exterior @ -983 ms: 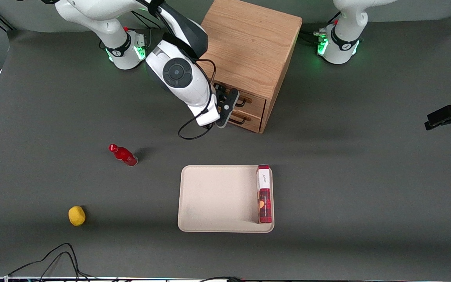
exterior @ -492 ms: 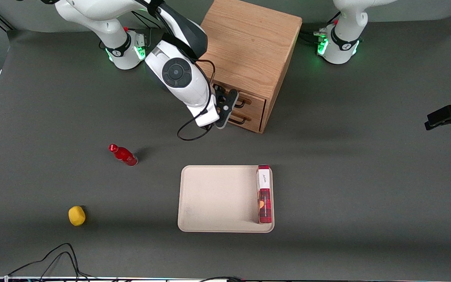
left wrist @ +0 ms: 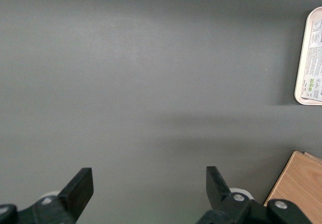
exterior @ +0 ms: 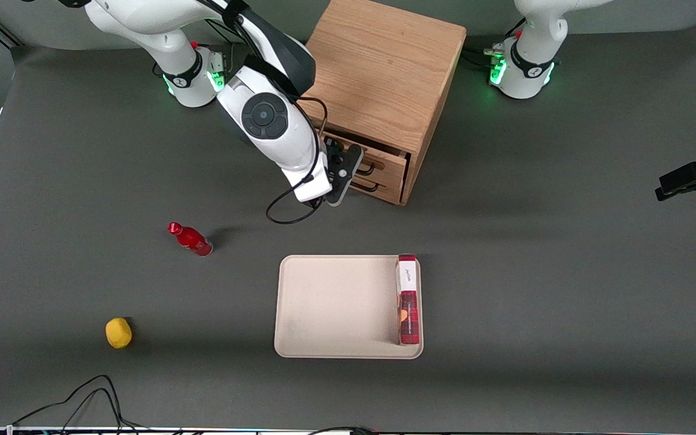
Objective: Open upper drawer
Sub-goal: 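Pull the upper drawer outward by its handle with the right gripper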
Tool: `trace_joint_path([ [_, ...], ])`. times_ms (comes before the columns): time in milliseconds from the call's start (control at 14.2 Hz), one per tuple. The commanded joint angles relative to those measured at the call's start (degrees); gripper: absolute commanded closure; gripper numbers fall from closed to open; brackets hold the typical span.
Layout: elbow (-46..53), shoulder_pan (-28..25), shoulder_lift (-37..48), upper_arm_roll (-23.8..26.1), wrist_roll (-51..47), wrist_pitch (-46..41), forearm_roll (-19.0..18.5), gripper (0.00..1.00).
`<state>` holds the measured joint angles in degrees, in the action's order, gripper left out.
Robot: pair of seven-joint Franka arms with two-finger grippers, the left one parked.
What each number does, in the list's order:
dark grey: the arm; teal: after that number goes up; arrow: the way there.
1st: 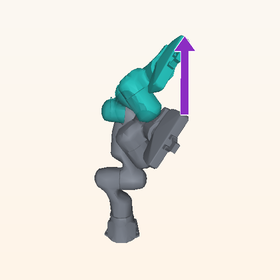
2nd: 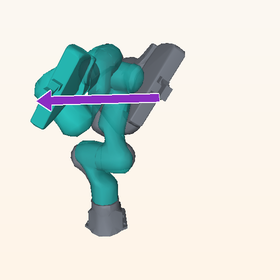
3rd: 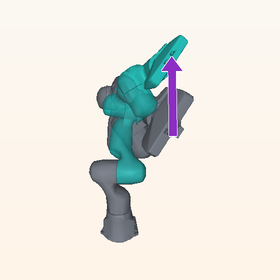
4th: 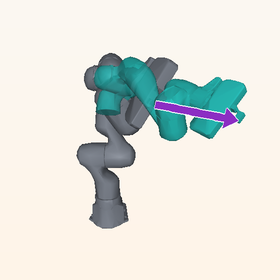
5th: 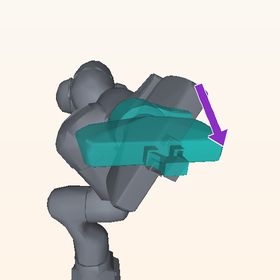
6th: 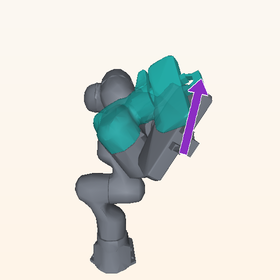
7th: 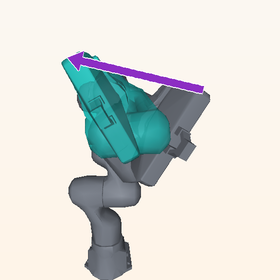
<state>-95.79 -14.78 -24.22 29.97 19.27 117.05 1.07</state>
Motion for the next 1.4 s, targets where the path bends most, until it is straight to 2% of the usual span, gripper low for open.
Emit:
trace_joint_path([
  [0,2.4,0.2,-2.1,0.3,-0.1,0.3,-1.9,0.00],
  [632,3.7,0.2,-2.6,-1.4,0.5,0.2,-3.2,0.00],
  [773,4.4,0.2,-2.7,-1.6,0.6,0.1,-5.0,0.00],
  [1335,6.8,2.0,-3.5,-1.8,3.5,-0.1,-5.1,0.00],
])
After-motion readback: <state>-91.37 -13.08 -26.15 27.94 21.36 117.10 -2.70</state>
